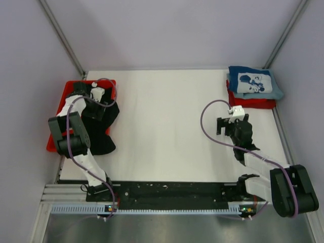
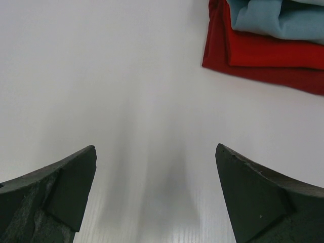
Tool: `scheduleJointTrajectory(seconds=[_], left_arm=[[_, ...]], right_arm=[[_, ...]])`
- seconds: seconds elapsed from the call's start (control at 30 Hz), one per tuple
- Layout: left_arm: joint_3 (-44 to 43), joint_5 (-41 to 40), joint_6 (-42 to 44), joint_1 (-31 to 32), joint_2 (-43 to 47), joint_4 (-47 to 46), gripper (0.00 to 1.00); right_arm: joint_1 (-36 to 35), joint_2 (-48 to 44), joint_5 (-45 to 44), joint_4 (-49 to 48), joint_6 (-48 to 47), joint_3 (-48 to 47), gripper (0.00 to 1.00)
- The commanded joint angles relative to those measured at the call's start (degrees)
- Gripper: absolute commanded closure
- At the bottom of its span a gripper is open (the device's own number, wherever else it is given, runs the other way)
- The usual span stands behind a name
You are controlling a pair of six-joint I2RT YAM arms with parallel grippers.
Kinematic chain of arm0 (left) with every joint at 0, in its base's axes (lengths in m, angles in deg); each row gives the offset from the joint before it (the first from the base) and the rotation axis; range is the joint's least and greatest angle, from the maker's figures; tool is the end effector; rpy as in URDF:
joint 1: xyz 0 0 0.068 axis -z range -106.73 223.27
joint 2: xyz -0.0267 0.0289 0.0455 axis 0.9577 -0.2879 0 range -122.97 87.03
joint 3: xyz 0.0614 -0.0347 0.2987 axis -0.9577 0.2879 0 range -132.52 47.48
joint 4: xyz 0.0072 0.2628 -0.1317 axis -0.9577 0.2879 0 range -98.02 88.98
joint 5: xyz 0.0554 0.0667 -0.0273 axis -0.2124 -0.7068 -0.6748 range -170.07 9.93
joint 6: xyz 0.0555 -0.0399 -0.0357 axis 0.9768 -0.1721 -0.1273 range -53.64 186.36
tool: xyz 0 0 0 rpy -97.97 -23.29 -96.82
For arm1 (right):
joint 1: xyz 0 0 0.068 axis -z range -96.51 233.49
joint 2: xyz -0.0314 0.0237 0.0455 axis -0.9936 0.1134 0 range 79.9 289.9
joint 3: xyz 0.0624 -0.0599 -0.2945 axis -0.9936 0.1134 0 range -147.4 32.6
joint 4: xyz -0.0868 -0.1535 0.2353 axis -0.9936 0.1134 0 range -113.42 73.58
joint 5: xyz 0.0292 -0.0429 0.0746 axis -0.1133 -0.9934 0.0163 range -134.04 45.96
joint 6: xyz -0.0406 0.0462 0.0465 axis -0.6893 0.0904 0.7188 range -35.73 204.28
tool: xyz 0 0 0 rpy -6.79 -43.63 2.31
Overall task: Fold and stack the t-shirts
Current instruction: Grab crumpled tshirt from bin with the left arm
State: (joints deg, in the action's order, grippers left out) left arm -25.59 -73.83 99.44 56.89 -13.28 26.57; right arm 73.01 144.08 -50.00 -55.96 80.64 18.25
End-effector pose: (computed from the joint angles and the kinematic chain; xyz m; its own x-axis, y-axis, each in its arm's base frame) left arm 0.4004 0.1103 0.2105 -0.8348 0.3201 -0.4480 0.2679 0.9470 0.1774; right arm 0.2458 0.0386 0.1664 -0.2865 -0.1171 -0.9509 -0.1018 0.9906 -0.0913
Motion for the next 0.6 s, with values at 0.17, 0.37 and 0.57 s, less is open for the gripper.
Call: scheduleJointTrajectory(seconds=[0.17, 0.37, 0.57], left_arm=[[-13.4, 3.0, -1.9, -0.5, -15.4, 7.3, 0.27], [-12.0, 3.2, -3.0, -1.6, -3.9, 4.2, 1.0], [-14.0, 3.2, -3.6, -1.6, 10.9, 3.6, 1.0]], right_arm=[[-0.7, -1.1, -0.5, -2.3, 0.2, -0.9, 0.01], [-0.9, -0.9, -0.8, -2.2, 0.3, -1.1, 0.01], [-0.7, -1.2, -1.3, -2.4, 0.5, -0.9, 0.01]])
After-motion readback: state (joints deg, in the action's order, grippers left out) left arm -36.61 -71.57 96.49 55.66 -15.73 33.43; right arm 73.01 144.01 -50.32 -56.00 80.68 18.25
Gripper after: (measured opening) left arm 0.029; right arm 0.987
